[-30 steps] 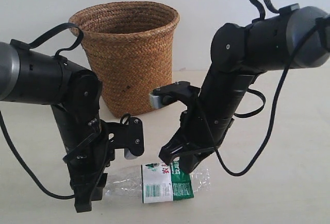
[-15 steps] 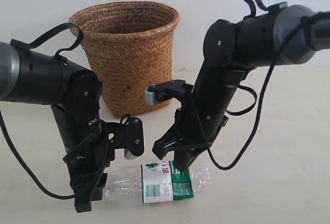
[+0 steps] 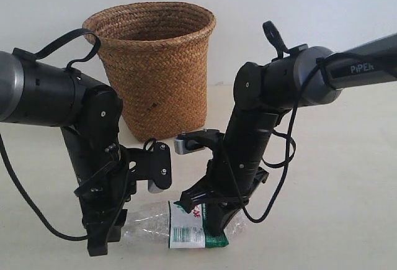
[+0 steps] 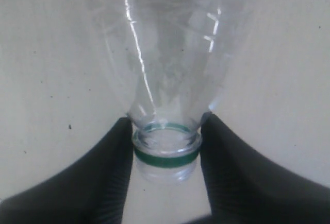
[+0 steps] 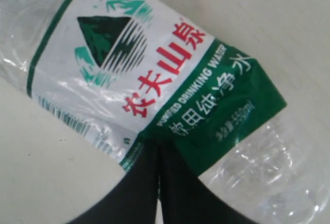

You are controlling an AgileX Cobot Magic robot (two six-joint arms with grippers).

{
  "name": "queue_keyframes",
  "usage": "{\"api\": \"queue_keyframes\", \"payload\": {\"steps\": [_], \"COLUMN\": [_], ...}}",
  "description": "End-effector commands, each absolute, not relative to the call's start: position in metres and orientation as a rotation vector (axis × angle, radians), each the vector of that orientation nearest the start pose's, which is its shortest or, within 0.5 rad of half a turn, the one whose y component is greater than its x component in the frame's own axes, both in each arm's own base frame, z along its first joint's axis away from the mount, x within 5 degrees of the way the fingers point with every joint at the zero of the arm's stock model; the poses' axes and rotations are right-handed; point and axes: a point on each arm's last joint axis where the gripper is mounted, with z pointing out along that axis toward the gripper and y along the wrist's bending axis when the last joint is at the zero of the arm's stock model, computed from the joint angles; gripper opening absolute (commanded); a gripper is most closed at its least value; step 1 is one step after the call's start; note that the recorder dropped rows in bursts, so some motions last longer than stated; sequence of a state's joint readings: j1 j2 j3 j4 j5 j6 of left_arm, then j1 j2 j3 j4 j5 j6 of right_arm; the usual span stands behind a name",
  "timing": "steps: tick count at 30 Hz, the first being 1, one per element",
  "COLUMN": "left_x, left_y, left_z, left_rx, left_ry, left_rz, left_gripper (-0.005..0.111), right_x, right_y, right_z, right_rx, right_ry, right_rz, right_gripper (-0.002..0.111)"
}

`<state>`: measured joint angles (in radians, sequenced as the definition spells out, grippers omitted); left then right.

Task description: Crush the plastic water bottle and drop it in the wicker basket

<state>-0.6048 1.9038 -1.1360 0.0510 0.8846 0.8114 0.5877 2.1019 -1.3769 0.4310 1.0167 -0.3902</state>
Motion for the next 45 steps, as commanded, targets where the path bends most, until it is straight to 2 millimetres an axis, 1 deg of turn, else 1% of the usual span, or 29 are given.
{"api": "queue_keyframes", "payload": {"steps": [1, 9, 13, 17, 20, 23, 25, 29, 33, 37, 39, 41, 43, 45], "left_x": [0.279, 0.279, 0.279, 0.279, 0.279, 0.279, 0.279, 0.279, 0.279, 0.279, 0.279, 0.279, 0.279, 0.279], "left_y": [-0.189, -0.189, -0.189, -0.189, -0.189, -0.189, -0.189, -0.189, -0.189, -0.189, -0.189, -0.189, -0.189, -0.189], "left_z": [0.147, 0.147, 0.147, 0.147, 0.147, 0.147, 0.147, 0.147, 0.147, 0.147, 0.147, 0.147, 0.147, 0.147], "left_rx": [2.058, 2.058, 2.056, 2.056, 2.056, 2.056, 2.056, 2.056, 2.056, 2.057, 2.057, 2.057, 2.057, 2.057], "left_ry": [2.373, 2.373, 2.374, 2.374, 2.374, 2.374, 2.374, 2.374, 2.374, 2.376, 2.376, 2.376, 2.376, 2.376], "left_rz": [0.045, 0.045, 0.043, 0.043, 0.043, 0.043, 0.043, 0.043, 0.043, 0.042, 0.042, 0.042, 0.042, 0.042], "left_gripper": [0.004, 0.004, 0.004, 0.004, 0.004, 0.004, 0.004, 0.004, 0.004, 0.004, 0.004, 0.004, 0.004, 0.004], "right_x": [0.305, 0.303, 0.302, 0.301, 0.302, 0.302, 0.302, 0.298, 0.283, 0.252, 0.235, 0.214, 0.194, 0.169], "right_y": [0.239, 0.239, 0.240, 0.241, 0.241, 0.241, 0.241, 0.234, 0.218, 0.193, 0.178, 0.160, 0.145, 0.130], "right_z": [0.101, 0.101, 0.094, 0.092, 0.099, 0.117, 0.138, 0.194, 0.263, 0.333, 0.359, 0.382, 0.398, 0.408], "right_rx": [-1.186, -1.188, -1.181, -1.176, -1.181, -1.184, -1.187, -1.196, -1.162, -1.147, -1.153, -1.138, -1.093, -1.061], "right_ry": [3.030, 3.049, 3.071, 3.078, 3.056, 3.007, 2.947, 2.789, 2.614, 2.413, 2.342, 2.285, 2.243, 2.194], "right_rz": [0.493, 0.509, 0.530, 0.564, 0.559, 0.564, 0.560, 0.523, 0.467, 0.419, 0.370, 0.317, 0.314, 0.330], "right_gripper": [0.000, 0.000, 0.000, 0.000, 0.000, 0.000, 0.000, 0.000, 0.000, 0.000, 0.000, 0.000, 0.000, 0.000]}}
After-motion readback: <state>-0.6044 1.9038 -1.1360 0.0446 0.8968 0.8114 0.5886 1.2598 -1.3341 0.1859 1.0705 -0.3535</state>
